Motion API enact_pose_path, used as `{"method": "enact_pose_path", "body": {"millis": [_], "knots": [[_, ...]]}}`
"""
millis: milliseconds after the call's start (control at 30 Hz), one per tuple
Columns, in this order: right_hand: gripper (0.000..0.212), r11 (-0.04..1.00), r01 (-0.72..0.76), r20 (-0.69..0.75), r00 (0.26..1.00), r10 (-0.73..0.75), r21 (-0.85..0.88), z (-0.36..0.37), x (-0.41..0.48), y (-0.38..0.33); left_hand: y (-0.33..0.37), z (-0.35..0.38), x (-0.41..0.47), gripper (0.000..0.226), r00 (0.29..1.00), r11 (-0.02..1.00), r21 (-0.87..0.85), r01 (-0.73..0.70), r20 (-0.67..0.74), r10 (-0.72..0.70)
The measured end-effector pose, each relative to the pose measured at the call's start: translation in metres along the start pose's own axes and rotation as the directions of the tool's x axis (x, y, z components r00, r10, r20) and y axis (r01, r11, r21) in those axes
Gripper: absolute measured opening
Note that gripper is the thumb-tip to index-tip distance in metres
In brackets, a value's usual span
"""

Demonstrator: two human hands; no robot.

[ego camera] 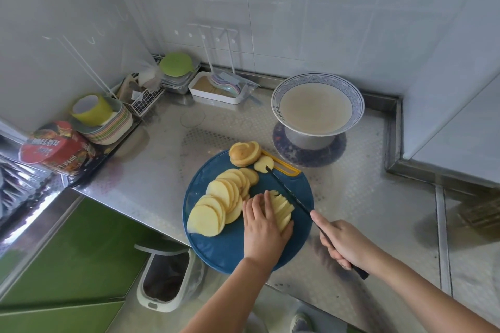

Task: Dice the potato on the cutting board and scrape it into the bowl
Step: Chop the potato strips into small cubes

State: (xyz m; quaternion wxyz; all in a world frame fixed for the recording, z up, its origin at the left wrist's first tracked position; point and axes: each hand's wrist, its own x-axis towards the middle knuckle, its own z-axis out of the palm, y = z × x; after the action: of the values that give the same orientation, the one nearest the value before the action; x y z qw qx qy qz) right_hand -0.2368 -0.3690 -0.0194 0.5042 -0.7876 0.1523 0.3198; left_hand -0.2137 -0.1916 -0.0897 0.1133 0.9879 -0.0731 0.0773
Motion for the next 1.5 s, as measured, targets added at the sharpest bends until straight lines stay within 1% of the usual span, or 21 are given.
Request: {"method": "enact_pose_path", "body": {"millis": [67, 133, 233, 300, 467, 567, 600, 667, 800, 1000, 1067, 1167, 1367, 1500], "knots": [[0.063, 1.0, 0.026, -0.02, 0.999, -0.026, -0.001, -0.001, -0.007, -0.001, 0.001, 0.001, -0.001, 0.078, 0.999, 0.999, 0.03, 0.01, 0.038, -0.012], [0.063, 0.998, 0.059, -0.027, 0.998, -0.06, -0.038, 0.0, -0.014, -0.001, 0.003, 0.001, -0.001, 0.079, 0.997, 0.999, 0.039, 0.027, 0.07, -0.03], [0.062, 0.978, 0.123, -0.053, 0.99, -0.134, -0.169, 0.004, -0.019, -0.001, 0.005, -0.003, 0.0, 0.08, 0.993, 0.998, 0.043, 0.054, 0.102, -0.058], [0.062, 0.961, 0.128, -0.085, 0.985, -0.153, -0.245, 0.005, -0.015, 0.001, 0.006, -0.005, 0.001, 0.081, 0.992, 0.997, 0.059, 0.053, 0.111, -0.059], [0.063, 0.966, 0.074, -0.065, 0.994, -0.093, -0.247, 0.002, -0.009, 0.001, 0.007, -0.007, 0.001, 0.081, 0.988, 0.995, 0.096, 0.025, 0.151, -0.039], [0.063, 0.99, 0.028, -0.021, 0.999, -0.031, -0.138, -0.001, -0.011, 0.002, 0.005, -0.007, 0.003, 0.079, 0.985, 0.995, 0.099, 0.017, 0.17, -0.034], [0.063, 0.992, 0.02, -0.009, 1.0, -0.021, -0.127, -0.002, -0.012, 0.002, 0.005, -0.007, 0.003, 0.079, 0.985, 0.995, 0.099, 0.016, 0.171, -0.032], [0.063, 0.986, 0.036, -0.009, 0.999, -0.038, -0.164, -0.004, -0.013, 0.002, 0.004, -0.006, 0.003, 0.078, 0.984, 0.996, 0.091, 0.013, 0.176, -0.029], [0.062, 0.952, 0.086, -0.044, 0.994, -0.103, -0.293, -0.004, -0.011, 0.005, 0.004, -0.004, 0.004, 0.077, 0.986, 0.996, 0.091, 0.008, 0.164, -0.023], [0.067, 0.938, 0.068, -0.041, 0.995, -0.087, -0.34, -0.001, -0.006, 0.01, 0.004, -0.006, 0.005, 0.088, 0.982, 0.995, 0.104, 0.007, 0.189, -0.026], [0.068, 0.934, 0.063, -0.045, 0.996, -0.084, -0.353, 0.001, -0.005, 0.013, 0.004, -0.005, 0.005, 0.087, 0.979, 0.994, 0.109, 0.005, 0.203, -0.027], [0.068, 0.939, 0.046, -0.055, 0.996, -0.069, -0.34, 0.007, -0.004, 0.015, 0.004, -0.005, 0.006, 0.085, 0.975, 0.995, 0.104, 0.012, 0.22, -0.035], [0.065, 0.979, -0.022, -0.025, 1.0, 0.017, -0.203, 0.011, -0.007, 0.007, 0.004, -0.006, 0.007, 0.085, 0.973, 0.995, 0.097, 0.005, 0.228, -0.027], [0.066, 0.979, -0.065, -0.002, 0.998, 0.066, -0.195, 0.006, -0.004, 0.004, 0.005, -0.006, 0.008, 0.083, 0.971, 0.995, 0.1, 0.008, 0.238, -0.032]]}}
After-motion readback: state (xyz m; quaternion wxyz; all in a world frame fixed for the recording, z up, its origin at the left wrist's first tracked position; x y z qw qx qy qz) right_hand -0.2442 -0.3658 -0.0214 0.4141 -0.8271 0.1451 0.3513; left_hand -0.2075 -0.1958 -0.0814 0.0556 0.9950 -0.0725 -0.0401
